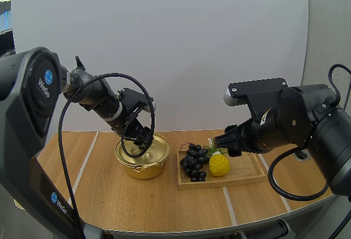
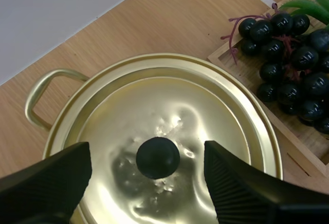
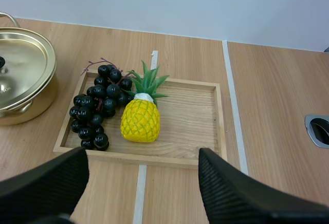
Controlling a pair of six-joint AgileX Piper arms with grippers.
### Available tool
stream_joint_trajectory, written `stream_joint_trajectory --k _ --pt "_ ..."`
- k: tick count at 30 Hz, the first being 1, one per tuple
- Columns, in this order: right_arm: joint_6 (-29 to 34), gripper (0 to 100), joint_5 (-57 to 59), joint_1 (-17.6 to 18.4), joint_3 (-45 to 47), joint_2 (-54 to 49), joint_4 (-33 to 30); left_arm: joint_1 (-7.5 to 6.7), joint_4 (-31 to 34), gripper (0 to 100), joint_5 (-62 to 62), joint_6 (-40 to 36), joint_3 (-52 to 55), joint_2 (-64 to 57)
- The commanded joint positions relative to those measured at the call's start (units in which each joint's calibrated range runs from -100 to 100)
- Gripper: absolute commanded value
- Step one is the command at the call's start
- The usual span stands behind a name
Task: Open the pot, put the pineapple inside, and close it
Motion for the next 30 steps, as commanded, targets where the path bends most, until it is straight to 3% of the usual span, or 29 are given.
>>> stream_joint_trajectory --k 1,16,17,22,23,30 --pt "-0.7 100 -1.4 -0.2 -0.5 -0.2 0.1 -0.23 -1.9 100 -0.1 0.5 -0.7 0.7" --pt "-0.7 100 -1.4 -0.2 -0.5 -0.2 0.1 -0.23 -2.0 100 1.3 0.5 -2.0 2.5" --pt "-0.7 100 -1.4 -0.2 -0.5 -0.2 0.1 -0.23 -2.0 90 1.3 0.5 -2.0 2.5" --pt "-0.7 100 -1.4 -0.2 -0.5 -0.2 0.1 -0.23 -2.0 6 2.1 0.5 -2.0 2.5" --pt "-0.7 100 -1.4 -0.2 -0.5 -0.2 0.1 -0.23 -2.0 0 2.4 0.5 -2.0 2.5" --pt "-0.7 100 -1.4 -0.2 -0.5 -0.2 0.1 -0.23 -2.0 0 2.7 0.5 -2.0 2.0"
